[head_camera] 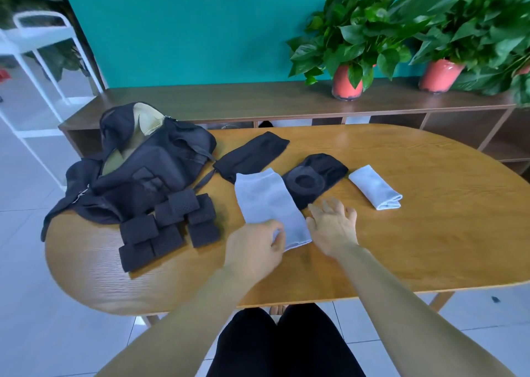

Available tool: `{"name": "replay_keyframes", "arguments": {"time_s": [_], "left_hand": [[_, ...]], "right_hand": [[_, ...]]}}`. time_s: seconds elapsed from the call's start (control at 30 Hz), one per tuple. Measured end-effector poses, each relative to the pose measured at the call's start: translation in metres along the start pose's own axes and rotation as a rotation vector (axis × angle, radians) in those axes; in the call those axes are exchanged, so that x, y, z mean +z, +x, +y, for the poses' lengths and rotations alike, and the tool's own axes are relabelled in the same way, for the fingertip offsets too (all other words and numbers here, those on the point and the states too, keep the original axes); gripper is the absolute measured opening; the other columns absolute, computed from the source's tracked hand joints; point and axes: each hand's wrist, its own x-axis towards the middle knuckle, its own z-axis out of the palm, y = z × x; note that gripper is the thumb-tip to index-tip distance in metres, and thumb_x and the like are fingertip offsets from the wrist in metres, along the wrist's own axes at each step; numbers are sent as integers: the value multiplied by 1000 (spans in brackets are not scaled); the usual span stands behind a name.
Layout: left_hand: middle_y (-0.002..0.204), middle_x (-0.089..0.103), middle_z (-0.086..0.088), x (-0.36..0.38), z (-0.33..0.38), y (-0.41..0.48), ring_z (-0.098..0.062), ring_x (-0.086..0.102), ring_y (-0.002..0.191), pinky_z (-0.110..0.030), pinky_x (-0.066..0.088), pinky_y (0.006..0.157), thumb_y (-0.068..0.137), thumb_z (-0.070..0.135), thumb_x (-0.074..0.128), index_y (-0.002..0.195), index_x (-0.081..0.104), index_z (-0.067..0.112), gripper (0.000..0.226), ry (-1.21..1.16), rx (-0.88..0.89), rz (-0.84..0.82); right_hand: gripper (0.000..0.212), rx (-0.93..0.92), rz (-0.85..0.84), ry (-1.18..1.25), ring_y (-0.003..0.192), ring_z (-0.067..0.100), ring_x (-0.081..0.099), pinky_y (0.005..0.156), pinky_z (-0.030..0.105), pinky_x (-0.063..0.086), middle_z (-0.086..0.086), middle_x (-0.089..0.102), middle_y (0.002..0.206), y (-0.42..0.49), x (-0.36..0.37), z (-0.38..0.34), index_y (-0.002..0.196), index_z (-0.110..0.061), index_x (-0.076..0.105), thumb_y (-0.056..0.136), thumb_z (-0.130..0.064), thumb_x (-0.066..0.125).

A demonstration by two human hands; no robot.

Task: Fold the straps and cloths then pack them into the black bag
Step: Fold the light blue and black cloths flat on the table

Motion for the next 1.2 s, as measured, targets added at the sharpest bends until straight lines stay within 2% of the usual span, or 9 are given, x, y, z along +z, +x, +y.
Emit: {"name": "replay_keyframes", "arguments": {"time_s": [0.1,0.17,0.23,0.27,0.33,0.4,0.83,1.07,1.2], "left_hand": [[73,60,6,-9,-6,19,-16,58,77,-29,43,63,96,31,41,99,64,26,24,119,40,59],[117,60,4,-4,-11,29,-19,50,114,-32,38,90,97,35,40,118,59,25,30,214,95,-24],[154,26,-3,6,-14,35,-24,15,144,-38,15,111,98,46,35,144,33,26,50,319,101,-193],[160,7,-5,9,-15,37,-23,-1,147,-42,4,115,98,53,32,151,16,27,60,352,91,-282],[160,-13,-5,15,-18,40,-21,-17,146,-47,-8,117,95,64,26,152,-7,30,74,375,65,-435],[159,-17,-4,19,-21,39,-19,-19,145,-50,-10,116,92,69,22,150,-14,30,78,365,48,-538],[158,-21,4,3,-12,-22,-15,-23,144,-54,-15,112,91,70,26,150,-12,33,79,339,158,-673],[160,-9,0,-2,-18,-5,-11,-12,146,-43,-10,116,102,47,16,153,1,21,59,254,87,-453],[160,-11,-7,8,-21,18,-17,-13,147,-37,-6,119,104,39,16,152,-3,9,60,321,32,-358]], "right_hand": [[44,-32,27,2,143,22,11,111,47,15,0,26,154,3,-3,-4,145,-26,32,101,-30,25],[43,-35,23,8,143,22,10,111,47,15,1,24,155,8,-5,-6,144,-26,32,101,-27,26],[42,-34,5,11,144,22,8,111,47,13,1,22,155,14,-5,-7,144,-26,31,102,-27,27],[42,-37,-17,4,144,22,7,111,48,13,0,20,156,18,-4,-7,144,-26,30,102,-27,26],[43,-41,-77,-32,145,22,5,110,48,13,-1,18,156,25,-4,-7,144,-28,27,102,-28,23],[44,-40,-117,-79,144,23,5,109,49,15,-2,16,157,31,-3,-5,145,-29,25,101,-28,23],[51,-5,-170,-145,145,27,0,112,52,12,-1,7,159,51,-6,11,151,-26,11,101,-27,23],[50,-189,44,-46,146,20,1,113,40,14,1,11,158,2,-13,-5,149,-19,15,102,-29,28],[53,-297,2,-19,146,15,-5,118,36,5,2,2,160,-21,-4,-27,152,-15,10,103,-30,25]]}}
